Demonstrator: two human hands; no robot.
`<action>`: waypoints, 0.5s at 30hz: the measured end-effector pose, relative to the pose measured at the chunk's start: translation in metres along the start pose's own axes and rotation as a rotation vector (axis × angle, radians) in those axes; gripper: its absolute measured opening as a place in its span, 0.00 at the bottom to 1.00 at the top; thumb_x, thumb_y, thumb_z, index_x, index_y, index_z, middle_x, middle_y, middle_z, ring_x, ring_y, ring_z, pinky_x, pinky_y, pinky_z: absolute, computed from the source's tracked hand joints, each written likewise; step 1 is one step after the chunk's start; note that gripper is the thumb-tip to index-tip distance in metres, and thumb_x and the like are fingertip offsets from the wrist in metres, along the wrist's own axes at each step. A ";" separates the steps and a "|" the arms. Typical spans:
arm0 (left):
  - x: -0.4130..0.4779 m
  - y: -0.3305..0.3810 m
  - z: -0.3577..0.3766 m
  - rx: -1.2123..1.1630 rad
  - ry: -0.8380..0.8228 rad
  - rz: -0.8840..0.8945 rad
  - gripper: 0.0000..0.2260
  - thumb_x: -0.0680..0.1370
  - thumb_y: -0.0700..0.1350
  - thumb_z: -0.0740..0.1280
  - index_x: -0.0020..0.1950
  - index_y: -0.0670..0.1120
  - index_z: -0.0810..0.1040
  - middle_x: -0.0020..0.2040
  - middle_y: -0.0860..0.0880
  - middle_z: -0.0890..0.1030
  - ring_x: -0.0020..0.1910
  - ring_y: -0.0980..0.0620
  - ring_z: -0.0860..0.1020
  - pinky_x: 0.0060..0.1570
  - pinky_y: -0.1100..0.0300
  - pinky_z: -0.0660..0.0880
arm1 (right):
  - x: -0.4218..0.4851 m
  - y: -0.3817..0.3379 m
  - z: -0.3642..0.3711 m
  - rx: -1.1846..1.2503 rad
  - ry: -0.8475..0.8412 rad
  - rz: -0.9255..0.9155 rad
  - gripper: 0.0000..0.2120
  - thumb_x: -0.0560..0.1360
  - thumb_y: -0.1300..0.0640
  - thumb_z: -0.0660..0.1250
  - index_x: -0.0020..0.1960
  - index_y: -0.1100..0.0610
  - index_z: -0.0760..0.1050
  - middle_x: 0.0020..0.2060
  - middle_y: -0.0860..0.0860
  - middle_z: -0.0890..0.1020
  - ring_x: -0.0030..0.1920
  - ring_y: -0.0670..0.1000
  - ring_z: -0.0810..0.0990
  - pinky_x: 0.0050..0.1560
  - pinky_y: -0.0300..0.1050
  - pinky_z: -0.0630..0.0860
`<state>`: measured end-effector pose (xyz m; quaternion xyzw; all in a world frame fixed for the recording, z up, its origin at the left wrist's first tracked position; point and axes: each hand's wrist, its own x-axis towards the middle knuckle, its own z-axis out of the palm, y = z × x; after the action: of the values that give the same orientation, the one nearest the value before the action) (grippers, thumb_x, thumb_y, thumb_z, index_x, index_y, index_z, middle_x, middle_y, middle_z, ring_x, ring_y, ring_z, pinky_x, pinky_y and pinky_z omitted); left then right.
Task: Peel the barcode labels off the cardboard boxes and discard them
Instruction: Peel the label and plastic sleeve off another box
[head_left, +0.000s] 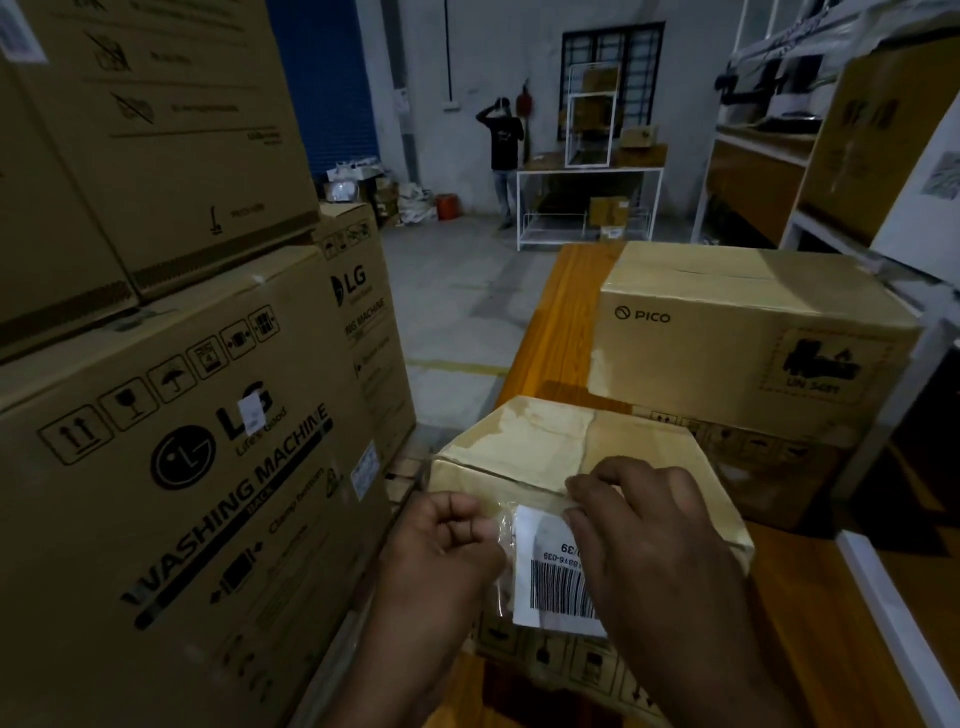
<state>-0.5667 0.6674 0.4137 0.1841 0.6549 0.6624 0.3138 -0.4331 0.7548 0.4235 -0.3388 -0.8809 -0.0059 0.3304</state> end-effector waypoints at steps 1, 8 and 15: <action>0.000 0.000 0.002 -0.031 0.011 -0.002 0.13 0.73 0.27 0.69 0.52 0.44 0.77 0.44 0.42 0.83 0.41 0.44 0.81 0.36 0.55 0.76 | 0.003 -0.001 -0.001 -0.043 -0.053 -0.008 0.16 0.69 0.58 0.75 0.56 0.54 0.79 0.49 0.51 0.80 0.45 0.54 0.74 0.37 0.50 0.76; 0.006 -0.001 0.010 0.072 0.117 0.073 0.16 0.68 0.39 0.80 0.51 0.48 0.79 0.47 0.44 0.83 0.47 0.44 0.83 0.49 0.45 0.82 | 0.037 -0.004 -0.010 -0.192 -0.189 0.032 0.11 0.72 0.41 0.68 0.38 0.47 0.79 0.38 0.45 0.82 0.43 0.50 0.78 0.47 0.50 0.66; 0.008 0.009 0.011 0.195 0.065 0.136 0.12 0.70 0.37 0.77 0.49 0.49 0.80 0.43 0.46 0.85 0.46 0.44 0.84 0.49 0.39 0.81 | 0.046 0.000 -0.016 -0.176 -0.231 0.005 0.14 0.60 0.46 0.81 0.27 0.46 0.76 0.23 0.43 0.76 0.24 0.44 0.73 0.41 0.46 0.68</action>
<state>-0.5674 0.6813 0.4217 0.2359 0.7122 0.6208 0.2274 -0.4491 0.7781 0.4628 -0.3671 -0.9083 -0.0433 0.1960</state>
